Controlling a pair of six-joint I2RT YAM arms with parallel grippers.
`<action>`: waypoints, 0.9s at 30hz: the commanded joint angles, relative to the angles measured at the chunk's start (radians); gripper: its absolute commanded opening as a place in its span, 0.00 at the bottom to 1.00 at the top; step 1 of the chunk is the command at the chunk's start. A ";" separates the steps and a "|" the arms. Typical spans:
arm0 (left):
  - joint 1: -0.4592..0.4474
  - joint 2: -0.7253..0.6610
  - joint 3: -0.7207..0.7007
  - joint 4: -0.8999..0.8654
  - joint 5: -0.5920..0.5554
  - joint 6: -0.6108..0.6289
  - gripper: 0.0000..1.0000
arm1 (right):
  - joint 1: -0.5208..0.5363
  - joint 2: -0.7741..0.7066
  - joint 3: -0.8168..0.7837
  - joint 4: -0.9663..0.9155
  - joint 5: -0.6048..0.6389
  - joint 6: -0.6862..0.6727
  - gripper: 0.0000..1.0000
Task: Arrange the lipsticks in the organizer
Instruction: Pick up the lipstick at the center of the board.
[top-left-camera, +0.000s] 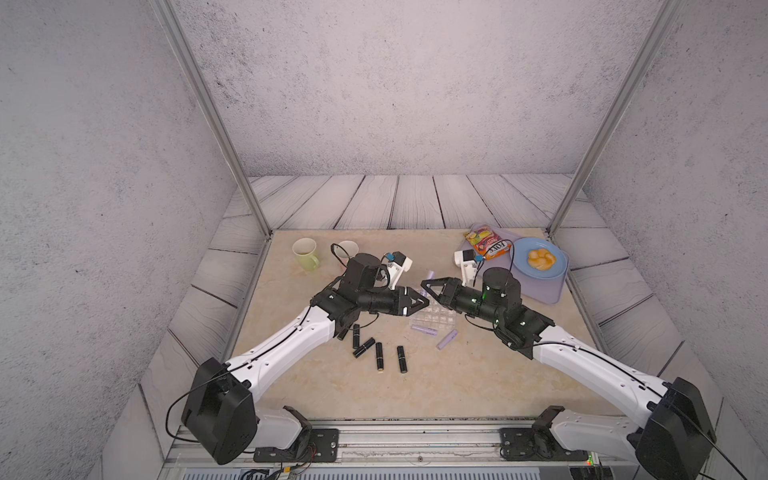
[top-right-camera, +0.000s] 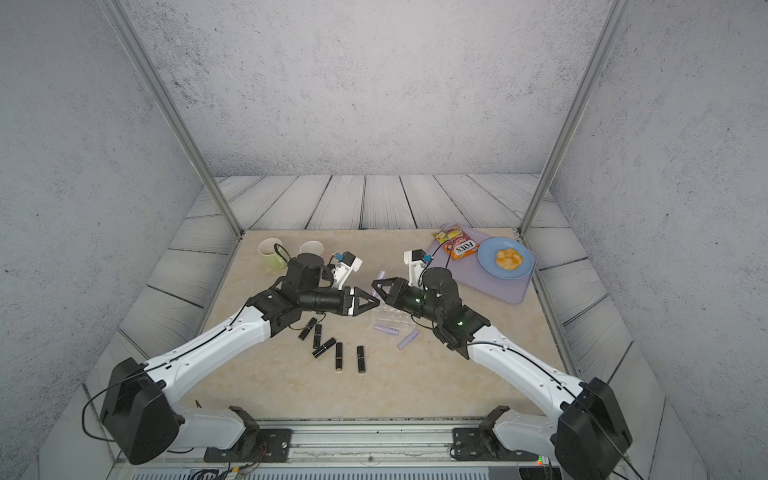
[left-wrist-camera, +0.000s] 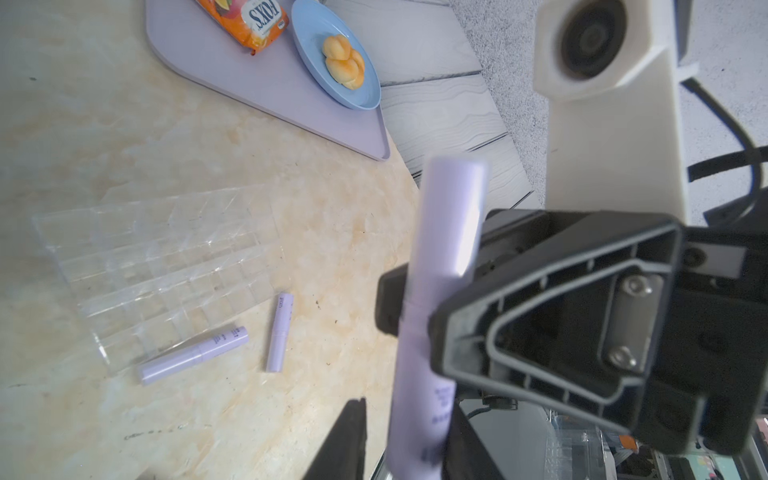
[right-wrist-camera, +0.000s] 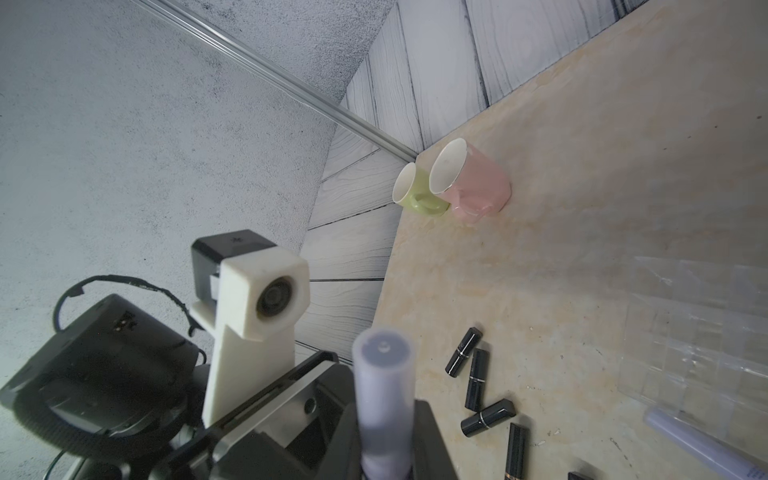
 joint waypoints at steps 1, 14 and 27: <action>-0.005 0.033 0.038 0.008 0.033 0.020 0.20 | 0.003 -0.004 0.006 0.035 -0.029 -0.001 0.00; -0.053 0.026 0.028 -0.204 -0.303 0.314 0.00 | -0.093 -0.007 0.157 -0.438 0.099 -0.079 0.48; -0.095 0.005 0.019 -0.182 -0.336 0.369 0.00 | -0.091 0.119 0.242 -0.475 -0.061 -0.016 0.32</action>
